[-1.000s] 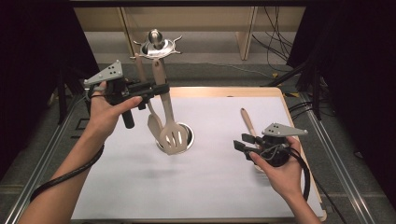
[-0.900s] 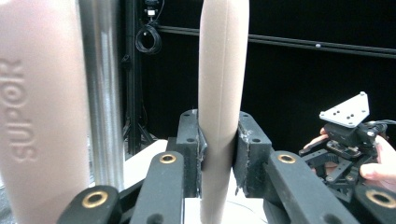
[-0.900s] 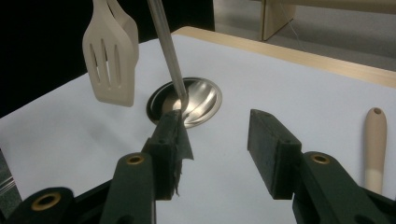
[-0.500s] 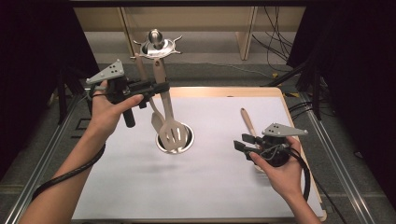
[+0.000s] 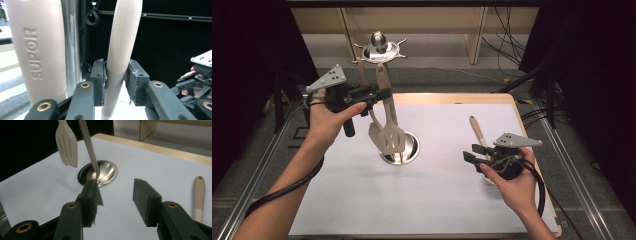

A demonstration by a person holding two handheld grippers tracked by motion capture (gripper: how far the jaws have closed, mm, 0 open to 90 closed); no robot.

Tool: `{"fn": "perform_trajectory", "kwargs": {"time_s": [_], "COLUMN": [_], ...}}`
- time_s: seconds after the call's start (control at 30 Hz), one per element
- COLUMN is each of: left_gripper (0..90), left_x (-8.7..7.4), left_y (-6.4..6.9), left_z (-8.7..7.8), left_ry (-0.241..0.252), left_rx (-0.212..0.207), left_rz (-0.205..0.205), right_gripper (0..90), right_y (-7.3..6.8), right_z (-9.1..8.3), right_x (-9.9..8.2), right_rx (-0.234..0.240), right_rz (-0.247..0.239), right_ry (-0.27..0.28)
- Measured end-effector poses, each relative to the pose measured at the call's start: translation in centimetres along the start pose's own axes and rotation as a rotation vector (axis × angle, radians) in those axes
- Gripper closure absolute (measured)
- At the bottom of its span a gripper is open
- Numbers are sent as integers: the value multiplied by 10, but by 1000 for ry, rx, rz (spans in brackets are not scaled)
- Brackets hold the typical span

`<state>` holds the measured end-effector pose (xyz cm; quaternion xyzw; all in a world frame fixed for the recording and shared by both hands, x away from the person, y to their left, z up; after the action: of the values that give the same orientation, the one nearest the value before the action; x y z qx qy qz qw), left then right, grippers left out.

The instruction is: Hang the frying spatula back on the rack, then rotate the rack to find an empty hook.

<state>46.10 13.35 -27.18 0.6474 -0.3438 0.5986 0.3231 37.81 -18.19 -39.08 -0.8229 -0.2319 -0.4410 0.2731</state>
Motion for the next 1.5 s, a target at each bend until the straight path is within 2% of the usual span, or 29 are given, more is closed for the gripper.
{"fn": "perform_trajectory", "kwargs": {"time_s": [0.07,0.2,0.37,0.4,0.47,0.5,0.57,0.6,0.63,0.67,0.7,0.77,0.8,0.83,0.9,0.97,1.07,1.13,1.23,1.27,1.3,1.4,1.47,1.5], "left_gripper": [642,619,627,638,665,684,736,763,786,805,823,836,838,840,842,845,848,850,850,849,849,858,864,867], "left_x": [0,0,2,2,3,4,7,8,10,12,13,18,20,22,26,29,33,36,39,39,40,44,46,48], "left_y": [0,0,1,0,0,-1,-1,-1,-2,-3,-3,-3,-3,-3,-3,-3,-2,-2,-1,0,-1,-2,-1,-1], "left_z": [-3,-11,-25,-28,-34,-36,-40,-41,-43,-44,-45,-46,-47,-47,-48,-49,-50,-50,-49,-49,-49,-50,-50,-50], "left_ry": [-6,-19,-17,-17,-20,-23,-20,-22,-19,-14,-10,0,1,4,10,17,25,33,46,43,44,57,65,62], "left_rx": [17,45,87,98,126,139,163,173,184,195,204,221,224,224,221,226,228,228,221,219,220,233,231,239], "left_rz": [18,44,69,77,93,102,102,97,104,89,86,82,80,76,70,66,66,55,53,41,45,45,52,65], "right_gripper": [554,553,551,552,552,552,553,554,556,556,557,557,557,557,557,557,560,560,560,560,560,560,560,560], "right_y": [2,3,2,4,5,5,6,7,7,9,8,9,9,12,10,15,11,13,14,13,12,16,17,17], "right_z": [0,-1,-1,-1,-2,-2,-2,-1,-3,-2,-3,-2,-2,-1,-1,1,2,2,1,-1,-1,-1,-2,-3], "right_x": [1,1,1,1,2,1,1,1,1,2,1,3,3,4,4,5,4,4,4,3,3,4,3,3], "right_rx": [-3,-11,-7,-14,-26,-25,-22,-27,-39,-38,-48,-42,-43,-49,-50,-57,-46,-53,-53,-59,-47,-60,-56,-63], "right_rz": [-22,-33,-18,-37,-42,-29,-14,-20,-4,-13,16,18,20,-11,35,-20,27,-6,-26,-8,20,-5,-10,2], "right_ry": [4,4,7,14,13,3,2,4,-4,7,-13,-4,-3,7,-15,0,-13,-11,-6,-17,-13,-5,-9,-7]}}
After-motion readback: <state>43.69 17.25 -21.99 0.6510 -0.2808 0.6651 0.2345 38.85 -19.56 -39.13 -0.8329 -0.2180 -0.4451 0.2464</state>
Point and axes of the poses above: each handheld gripper's, and its own axes: z roughly forward along the jaws, x roughly out of its top, y roughly to its right, the point moved 6 cm from there along z, roughly forward along the jaws, and after that the axes turned 4 degrees about z, right-handed, at the moved point
